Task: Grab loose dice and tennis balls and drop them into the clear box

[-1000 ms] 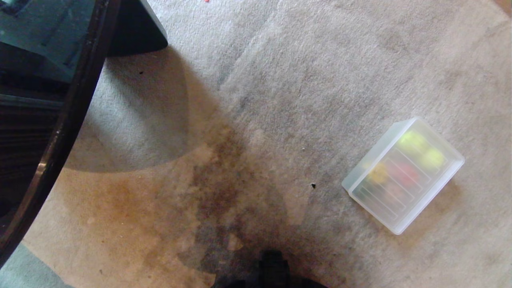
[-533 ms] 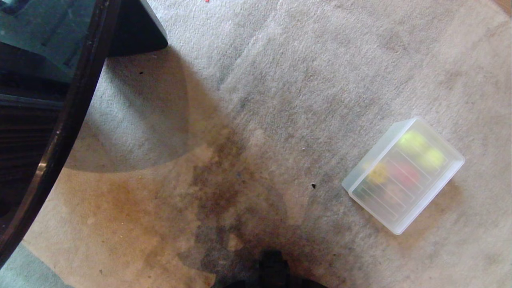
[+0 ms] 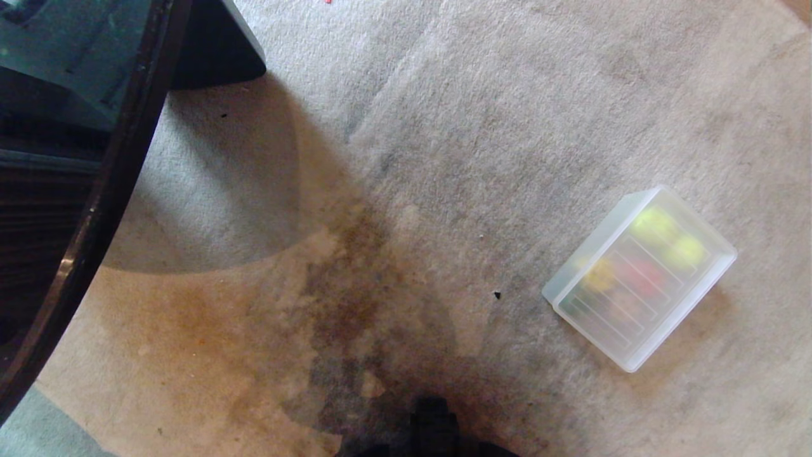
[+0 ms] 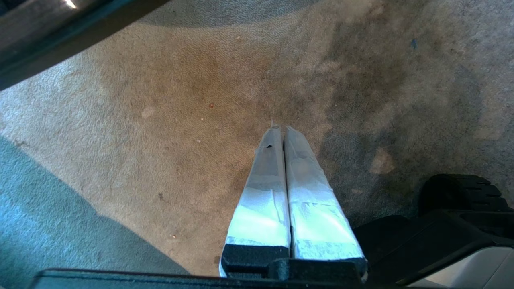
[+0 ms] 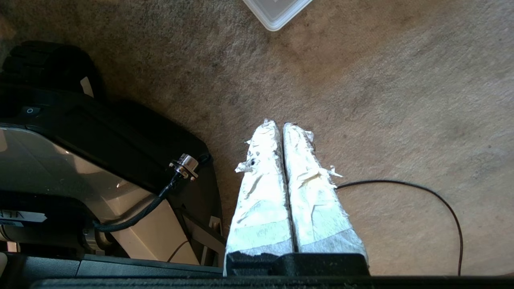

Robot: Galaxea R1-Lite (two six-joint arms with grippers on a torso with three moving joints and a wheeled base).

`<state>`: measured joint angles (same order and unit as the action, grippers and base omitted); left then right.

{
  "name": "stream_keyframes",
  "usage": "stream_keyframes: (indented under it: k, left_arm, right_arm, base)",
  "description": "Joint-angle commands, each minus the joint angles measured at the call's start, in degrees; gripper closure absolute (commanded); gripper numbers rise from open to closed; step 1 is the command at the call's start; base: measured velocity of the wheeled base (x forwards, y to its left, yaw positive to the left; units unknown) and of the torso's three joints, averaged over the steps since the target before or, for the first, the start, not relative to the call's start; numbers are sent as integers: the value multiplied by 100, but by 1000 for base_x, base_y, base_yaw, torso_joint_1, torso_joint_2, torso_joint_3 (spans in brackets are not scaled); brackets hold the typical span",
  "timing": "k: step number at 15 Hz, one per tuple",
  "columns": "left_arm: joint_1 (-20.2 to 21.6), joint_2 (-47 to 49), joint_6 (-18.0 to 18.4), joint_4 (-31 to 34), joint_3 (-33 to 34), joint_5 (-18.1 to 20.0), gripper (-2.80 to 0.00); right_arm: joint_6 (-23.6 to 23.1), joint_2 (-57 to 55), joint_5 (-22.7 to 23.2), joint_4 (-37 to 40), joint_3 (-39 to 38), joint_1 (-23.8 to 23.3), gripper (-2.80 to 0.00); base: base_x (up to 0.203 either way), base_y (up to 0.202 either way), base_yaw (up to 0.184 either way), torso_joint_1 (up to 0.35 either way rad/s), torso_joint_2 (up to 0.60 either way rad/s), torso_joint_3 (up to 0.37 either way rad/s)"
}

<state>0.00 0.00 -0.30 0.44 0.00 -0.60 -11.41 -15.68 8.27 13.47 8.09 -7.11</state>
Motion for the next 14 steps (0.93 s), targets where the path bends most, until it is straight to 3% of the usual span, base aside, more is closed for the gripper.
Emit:
stream_keyframes:
  k: [1, 6, 11, 14]
  left_arm:
    - [0, 0, -5, 0, 9, -2, 0]
    - [0, 0, -5, 0, 9, -2, 0]
    - [0, 0, -31, 9, 9, -2, 0]
    - [0, 0, -31, 9, 9, -2, 0]
  right_arm:
    - [-10, -23, 8, 6, -1, -1, 0]
    - [-10, -23, 8, 6, -1, -1, 0]
    - [387, 1488, -557, -451, -380, 633, 0]
    - [455, 1568, -651, -530, -440, 720, 0]
  base:
    - [0, 0, 0, 0, 0, 0]
    - [0, 0, 0, 0, 0, 0]
    - [0, 0, 0, 1, 0, 48]
    - [0, 0, 0, 0, 2, 200]
